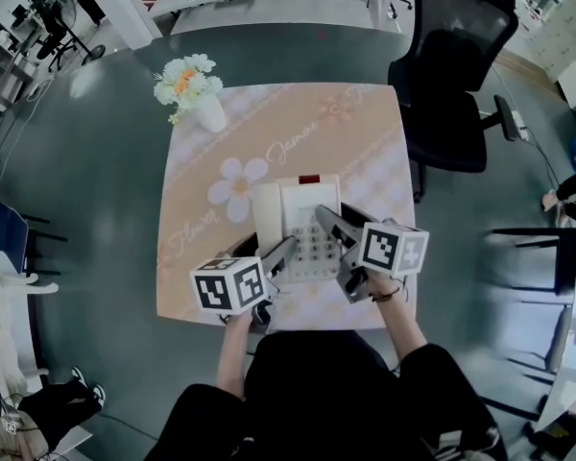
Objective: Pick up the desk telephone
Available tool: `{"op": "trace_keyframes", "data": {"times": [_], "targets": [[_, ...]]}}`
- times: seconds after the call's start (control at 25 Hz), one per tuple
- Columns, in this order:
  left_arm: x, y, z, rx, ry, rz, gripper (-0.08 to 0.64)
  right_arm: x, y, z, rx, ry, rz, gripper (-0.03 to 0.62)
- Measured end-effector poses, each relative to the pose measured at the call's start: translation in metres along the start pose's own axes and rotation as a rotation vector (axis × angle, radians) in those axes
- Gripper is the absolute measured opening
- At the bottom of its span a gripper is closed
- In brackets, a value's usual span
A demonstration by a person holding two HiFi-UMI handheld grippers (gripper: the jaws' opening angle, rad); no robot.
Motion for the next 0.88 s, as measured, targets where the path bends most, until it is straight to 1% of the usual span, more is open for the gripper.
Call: {"op": "trace_keyframes", "data": {"times": [0.56,0.88], "targets": [[-0.006,-0.042,0.038,0.015,0.043,0.039,0.318,-0.011,-0.048,-0.038,-0.028,-0.028,0.066,0.209],[-0.013,-0.061,0.053,0.031,0.061,0.081,0.318,-0.02,-0.064,-0.06,-0.044,-0.06,0.107,0.207]]}}
Point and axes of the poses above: the fingertips, and each gripper's own axes: y forward along the fingers, z to its right, x out of its underside, the point moved 3 cm from there along -y, backward along the fingers, and after that the axes turned 1 degree about y, right-handed, at the moved point
